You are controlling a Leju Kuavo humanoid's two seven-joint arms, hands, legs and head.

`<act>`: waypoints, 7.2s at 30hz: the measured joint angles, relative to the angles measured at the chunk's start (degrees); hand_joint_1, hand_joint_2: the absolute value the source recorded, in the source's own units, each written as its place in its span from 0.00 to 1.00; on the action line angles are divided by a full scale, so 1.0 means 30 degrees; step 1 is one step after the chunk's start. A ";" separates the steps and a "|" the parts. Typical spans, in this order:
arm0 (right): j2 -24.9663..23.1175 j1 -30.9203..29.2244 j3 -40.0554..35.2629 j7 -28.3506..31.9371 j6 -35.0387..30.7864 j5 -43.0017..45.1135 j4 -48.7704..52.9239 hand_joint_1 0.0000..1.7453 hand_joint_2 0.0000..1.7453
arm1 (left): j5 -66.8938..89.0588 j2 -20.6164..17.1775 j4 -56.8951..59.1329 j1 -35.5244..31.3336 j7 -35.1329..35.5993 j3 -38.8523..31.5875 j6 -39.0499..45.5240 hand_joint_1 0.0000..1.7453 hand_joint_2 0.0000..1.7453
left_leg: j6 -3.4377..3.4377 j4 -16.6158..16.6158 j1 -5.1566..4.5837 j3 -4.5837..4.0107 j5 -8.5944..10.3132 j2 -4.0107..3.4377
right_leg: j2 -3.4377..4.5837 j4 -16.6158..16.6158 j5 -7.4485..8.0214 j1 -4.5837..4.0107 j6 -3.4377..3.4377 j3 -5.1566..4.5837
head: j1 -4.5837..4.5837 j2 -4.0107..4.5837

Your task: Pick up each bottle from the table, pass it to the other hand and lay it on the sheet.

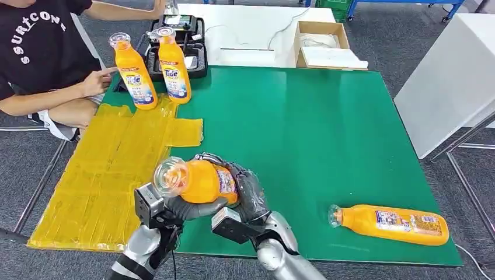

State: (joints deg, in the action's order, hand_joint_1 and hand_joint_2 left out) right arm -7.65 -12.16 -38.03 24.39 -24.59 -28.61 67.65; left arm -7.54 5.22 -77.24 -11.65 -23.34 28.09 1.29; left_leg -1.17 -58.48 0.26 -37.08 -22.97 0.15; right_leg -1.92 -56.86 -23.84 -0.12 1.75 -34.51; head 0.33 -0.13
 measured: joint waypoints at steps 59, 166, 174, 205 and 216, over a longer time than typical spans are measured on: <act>0.3395 0.5148 0.8794 -0.0306 0.7585 0.6965 1.0054 0.00 1.00 | 3.0157 -0.2477 1.2170 -0.4009 0.9174 -0.4049 1.2152 1.00 1.00 | 0.0058 0.0003 0.0015 -0.0013 0.0040 0.0008 | -0.0007 -0.0007 0.0009 -0.0013 -0.0012 0.0007 | -0.0001 0.0000; 1.2254 1.0385 1.6276 -0.7905 0.9136 -1.0630 0.6498 0.00 1.00 | 1.1395 0.1537 0.0823 0.4284 -0.2965 -0.3453 1.0622 0.00 1.00 | -0.0021 0.0003 -0.0044 -0.0006 -0.0041 0.0002 | 0.0029 0.0009 -0.0023 0.0045 0.0043 -0.0011 | 0.0015 0.0000; 1.2218 0.9472 1.5643 -0.7832 0.8838 -1.0637 0.5443 0.00 1.00 | 1.1351 0.1537 0.0823 0.4279 -0.2965 -0.3366 1.0593 0.00 1.00 | -0.0023 0.0003 -0.0037 0.0029 -0.0048 -0.0026 | 0.0046 0.0010 -0.0021 0.0040 0.0042 0.0010 | 0.0007 0.0000; 1.1832 0.6455 1.2961 -0.7883 0.7446 -1.1125 0.2113 1.00 1.00 | 1.0805 0.1537 0.1763 0.3837 -0.3089 -0.3045 1.0200 0.00 1.00 | -0.0103 0.0006 -0.0040 0.0311 -0.0162 -0.0337 | 0.0338 0.0046 -0.0017 0.0042 0.0040 0.0120 | 0.0000 0.0000; 1.1832 0.6314 1.2627 -0.7970 0.7344 -1.1132 0.2106 1.00 1.00 | 1.0798 0.1545 0.1923 0.3805 -0.3133 -0.2994 1.0156 0.00 1.00 | -0.0075 0.0006 -0.0020 0.0310 -0.0171 -0.0340 | 0.0339 0.0046 0.0025 0.0032 0.0006 0.0176 | 0.0007 0.0000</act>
State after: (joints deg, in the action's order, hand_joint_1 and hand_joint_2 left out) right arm 27.85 6.78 -0.15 0.48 -2.56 -62.01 73.96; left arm 24.85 9.86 -71.47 -0.24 -32.74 19.10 31.76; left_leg -1.39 -58.46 0.20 -36.15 -23.48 -0.87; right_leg -0.90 -56.72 -23.77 -0.03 1.77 -33.98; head 0.35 -0.13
